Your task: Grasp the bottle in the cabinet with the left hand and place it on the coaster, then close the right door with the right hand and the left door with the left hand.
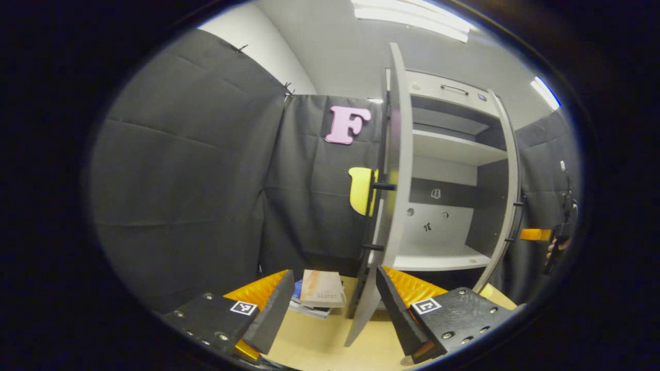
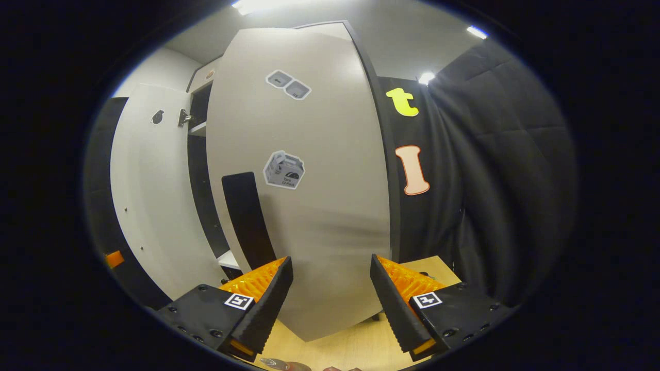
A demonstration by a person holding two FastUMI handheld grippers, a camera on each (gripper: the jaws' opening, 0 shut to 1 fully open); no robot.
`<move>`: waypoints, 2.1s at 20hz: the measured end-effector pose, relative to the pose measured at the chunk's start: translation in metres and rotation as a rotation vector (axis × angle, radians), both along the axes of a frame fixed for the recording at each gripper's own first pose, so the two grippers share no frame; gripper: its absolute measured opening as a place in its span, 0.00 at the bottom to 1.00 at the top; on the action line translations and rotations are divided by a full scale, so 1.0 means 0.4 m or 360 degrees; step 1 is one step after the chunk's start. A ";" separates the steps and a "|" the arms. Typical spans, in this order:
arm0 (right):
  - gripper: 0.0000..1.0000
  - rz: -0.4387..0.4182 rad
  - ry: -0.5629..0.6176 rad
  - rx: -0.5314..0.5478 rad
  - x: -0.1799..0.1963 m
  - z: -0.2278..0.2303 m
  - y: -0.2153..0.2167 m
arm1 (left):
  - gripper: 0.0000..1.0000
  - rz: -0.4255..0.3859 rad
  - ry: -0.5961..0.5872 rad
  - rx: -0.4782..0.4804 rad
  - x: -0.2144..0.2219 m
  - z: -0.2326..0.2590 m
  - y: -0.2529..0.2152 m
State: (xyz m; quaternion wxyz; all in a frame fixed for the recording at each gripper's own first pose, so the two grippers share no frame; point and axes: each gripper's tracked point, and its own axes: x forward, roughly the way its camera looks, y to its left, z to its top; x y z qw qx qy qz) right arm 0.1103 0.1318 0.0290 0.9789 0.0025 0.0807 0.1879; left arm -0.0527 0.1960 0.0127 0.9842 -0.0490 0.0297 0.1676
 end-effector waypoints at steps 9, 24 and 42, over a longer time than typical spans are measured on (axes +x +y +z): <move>0.96 -0.0128 -0.0146 -0.0082 -0.077 0.005 -0.018 | 0.96 -0.0120 -0.0046 0.0203 0.116 0.047 0.163; 0.96 -0.0371 -0.0108 -0.0086 -0.172 -0.034 -0.153 | 0.92 -0.0523 -0.0083 0.0114 0.334 0.125 0.105; 0.96 -0.0315 0.0017 0.0006 -0.129 -0.101 -0.254 | 0.92 -0.0454 -0.0019 0.0247 0.354 0.136 -0.122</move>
